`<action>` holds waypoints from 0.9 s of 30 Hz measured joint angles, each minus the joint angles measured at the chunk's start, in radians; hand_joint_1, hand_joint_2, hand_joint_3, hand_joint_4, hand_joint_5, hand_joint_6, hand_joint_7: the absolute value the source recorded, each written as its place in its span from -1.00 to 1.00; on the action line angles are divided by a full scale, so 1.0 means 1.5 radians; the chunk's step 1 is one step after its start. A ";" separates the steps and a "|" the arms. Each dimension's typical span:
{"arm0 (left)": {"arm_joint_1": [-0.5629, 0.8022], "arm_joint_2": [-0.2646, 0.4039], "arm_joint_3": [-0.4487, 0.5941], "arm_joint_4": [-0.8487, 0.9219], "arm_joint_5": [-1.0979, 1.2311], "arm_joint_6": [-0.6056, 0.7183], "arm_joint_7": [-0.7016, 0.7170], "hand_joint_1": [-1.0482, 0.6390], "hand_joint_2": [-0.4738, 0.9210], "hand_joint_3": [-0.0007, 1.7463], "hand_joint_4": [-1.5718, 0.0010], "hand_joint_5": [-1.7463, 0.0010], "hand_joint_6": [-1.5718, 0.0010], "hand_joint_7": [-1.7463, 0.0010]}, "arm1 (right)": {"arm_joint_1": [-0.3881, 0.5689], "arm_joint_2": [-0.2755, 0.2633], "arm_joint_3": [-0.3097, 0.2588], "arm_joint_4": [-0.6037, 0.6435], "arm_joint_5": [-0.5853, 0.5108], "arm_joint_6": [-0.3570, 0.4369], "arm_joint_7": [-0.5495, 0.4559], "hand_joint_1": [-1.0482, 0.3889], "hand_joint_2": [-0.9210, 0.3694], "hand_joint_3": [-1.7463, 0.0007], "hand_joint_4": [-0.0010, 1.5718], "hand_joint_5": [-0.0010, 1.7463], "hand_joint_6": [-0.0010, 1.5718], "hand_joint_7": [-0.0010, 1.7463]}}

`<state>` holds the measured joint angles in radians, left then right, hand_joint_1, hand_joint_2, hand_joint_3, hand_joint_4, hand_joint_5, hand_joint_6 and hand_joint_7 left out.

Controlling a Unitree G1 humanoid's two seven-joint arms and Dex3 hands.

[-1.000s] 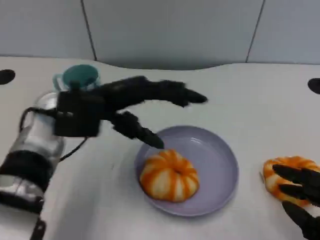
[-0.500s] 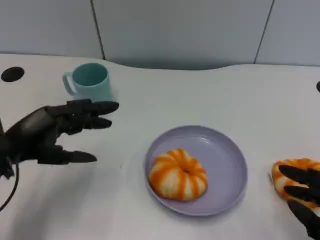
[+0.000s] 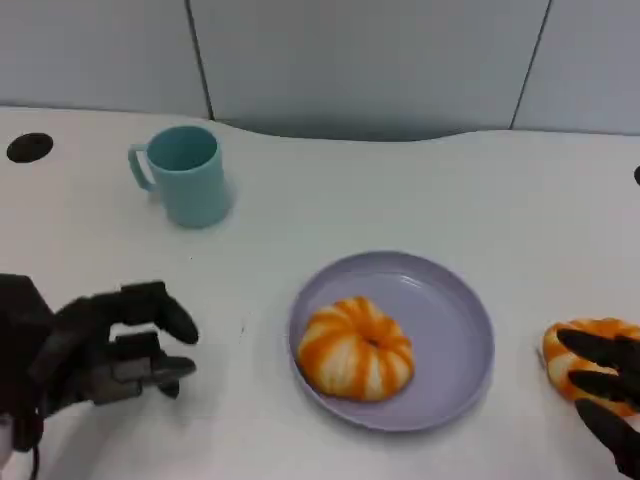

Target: Grasp the bread from the table and place it into the plate.

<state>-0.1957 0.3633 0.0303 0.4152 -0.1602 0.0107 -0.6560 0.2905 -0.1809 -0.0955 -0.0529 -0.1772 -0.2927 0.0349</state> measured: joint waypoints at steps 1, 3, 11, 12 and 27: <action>0.006 0.000 -0.005 -0.013 0.009 0.017 0.012 -0.18 0.93 -0.99 0.15 -1.00 0.37 -1.00 | 0.000 0.000 0.000 0.000 0.004 0.000 0.001 -0.09 -1.00 0.60 0.15 -0.86 0.02 -0.99; 0.016 0.000 -0.016 -0.040 0.031 0.046 0.032 -0.17 0.95 -0.99 0.15 -1.00 0.37 -1.00 | -0.001 0.000 -0.001 0.001 0.008 0.000 0.001 -0.08 -1.00 0.61 0.15 -0.86 0.02 -0.99; 0.029 0.017 -0.071 -0.102 0.116 0.126 0.065 -0.21 0.97 -0.98 0.22 -1.00 0.34 -0.99 | -0.002 -0.003 -0.003 0.007 0.024 0.001 0.009 -0.07 -1.00 0.61 0.14 -0.88 0.02 -0.99; 0.026 0.019 -0.075 -0.102 0.125 0.130 0.065 -0.22 0.98 -0.98 0.23 -1.00 0.34 -0.99 | -0.003 -0.004 -0.004 0.010 0.024 0.000 0.009 -0.07 -1.00 0.61 0.14 -0.88 0.02 -0.99; -0.052 0.026 -0.126 -0.013 0.186 0.091 0.073 -0.22 0.99 -0.99 0.16 -1.00 0.29 -0.98 | -0.027 -0.028 -0.006 0.062 0.023 -0.025 0.012 -0.09 -1.00 0.60 0.14 -0.90 0.00 -1.00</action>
<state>-0.2742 0.4023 -0.1585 0.3960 0.1185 0.1476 -0.5469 0.2505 -0.2232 -0.1039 0.0395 -0.1429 -0.3303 0.0530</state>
